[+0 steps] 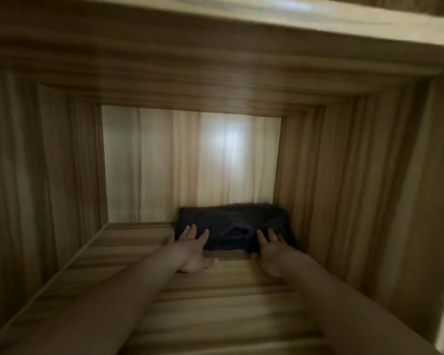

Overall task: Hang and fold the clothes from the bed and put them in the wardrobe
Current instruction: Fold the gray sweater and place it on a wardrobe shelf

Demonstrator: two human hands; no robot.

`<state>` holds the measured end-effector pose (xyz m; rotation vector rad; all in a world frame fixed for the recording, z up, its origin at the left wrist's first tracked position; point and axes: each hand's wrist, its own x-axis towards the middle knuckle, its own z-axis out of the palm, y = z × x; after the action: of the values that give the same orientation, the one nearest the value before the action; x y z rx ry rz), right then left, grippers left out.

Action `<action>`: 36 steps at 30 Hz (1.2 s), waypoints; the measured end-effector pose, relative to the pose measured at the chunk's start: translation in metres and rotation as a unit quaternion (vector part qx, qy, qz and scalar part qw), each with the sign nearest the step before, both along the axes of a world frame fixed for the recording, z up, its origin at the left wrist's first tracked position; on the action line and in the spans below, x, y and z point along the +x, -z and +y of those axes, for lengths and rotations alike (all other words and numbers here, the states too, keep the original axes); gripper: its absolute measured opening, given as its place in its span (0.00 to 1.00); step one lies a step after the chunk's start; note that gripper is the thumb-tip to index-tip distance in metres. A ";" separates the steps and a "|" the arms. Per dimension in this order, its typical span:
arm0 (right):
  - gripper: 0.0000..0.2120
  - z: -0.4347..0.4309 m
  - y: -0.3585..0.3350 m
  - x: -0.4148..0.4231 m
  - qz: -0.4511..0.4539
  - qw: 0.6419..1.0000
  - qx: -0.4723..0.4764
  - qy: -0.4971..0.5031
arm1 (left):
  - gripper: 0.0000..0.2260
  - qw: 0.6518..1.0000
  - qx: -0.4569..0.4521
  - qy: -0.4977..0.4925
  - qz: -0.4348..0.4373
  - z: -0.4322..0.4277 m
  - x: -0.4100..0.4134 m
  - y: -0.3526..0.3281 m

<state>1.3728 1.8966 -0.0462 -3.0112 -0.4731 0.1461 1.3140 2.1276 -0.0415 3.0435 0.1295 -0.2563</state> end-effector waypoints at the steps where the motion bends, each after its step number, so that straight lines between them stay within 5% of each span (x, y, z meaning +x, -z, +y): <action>1: 0.32 -0.004 -0.004 -0.015 -0.002 1.000 0.003 -0.013 | 0.43 1.000 -0.012 0.004 0.004 -0.003 -0.013 -0.003; 5: 0.20 -0.025 -0.017 -0.077 0.000 0.997 0.056 -0.059 | 0.36 0.997 -0.067 0.033 -0.001 -0.011 -0.060 -0.021; 11: 0.34 -0.061 -0.036 -0.151 0.001 0.995 0.065 -0.075 | 0.33 0.997 -0.064 0.040 -0.028 -0.024 -0.128 -0.054; 16: 0.14 -0.085 -0.046 -0.193 -0.015 0.993 0.044 -0.109 | 0.22 0.999 -0.030 0.028 -0.015 -0.045 -0.174 -0.056; 21: 0.15 -0.115 -0.037 -0.225 -0.001 0.991 0.055 -0.123 | 0.17 0.997 -0.028 0.059 -0.035 -0.077 -0.197 -0.051; 24: 0.17 -0.135 -0.036 -0.248 0.005 0.994 0.048 -0.093 | 0.17 0.994 -0.028 0.098 -0.030 -0.102 -0.207 -0.048; 28: 0.08 -0.169 -0.025 -0.283 -0.017 0.997 0.040 -0.057 | 0.16 0.987 -0.034 0.155 -0.019 -0.133 -0.214 -0.042; 36: 0.19 -0.219 0.025 -0.388 -0.012 0.989 0.040 0.142 | 0.13 0.941 -0.107 0.314 -0.060 -0.206 -0.241 -0.002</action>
<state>0.9851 1.6776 -0.0713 -2.9626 -0.0470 0.0671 1.0727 1.9212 -0.0395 2.7720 -0.8297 -0.1069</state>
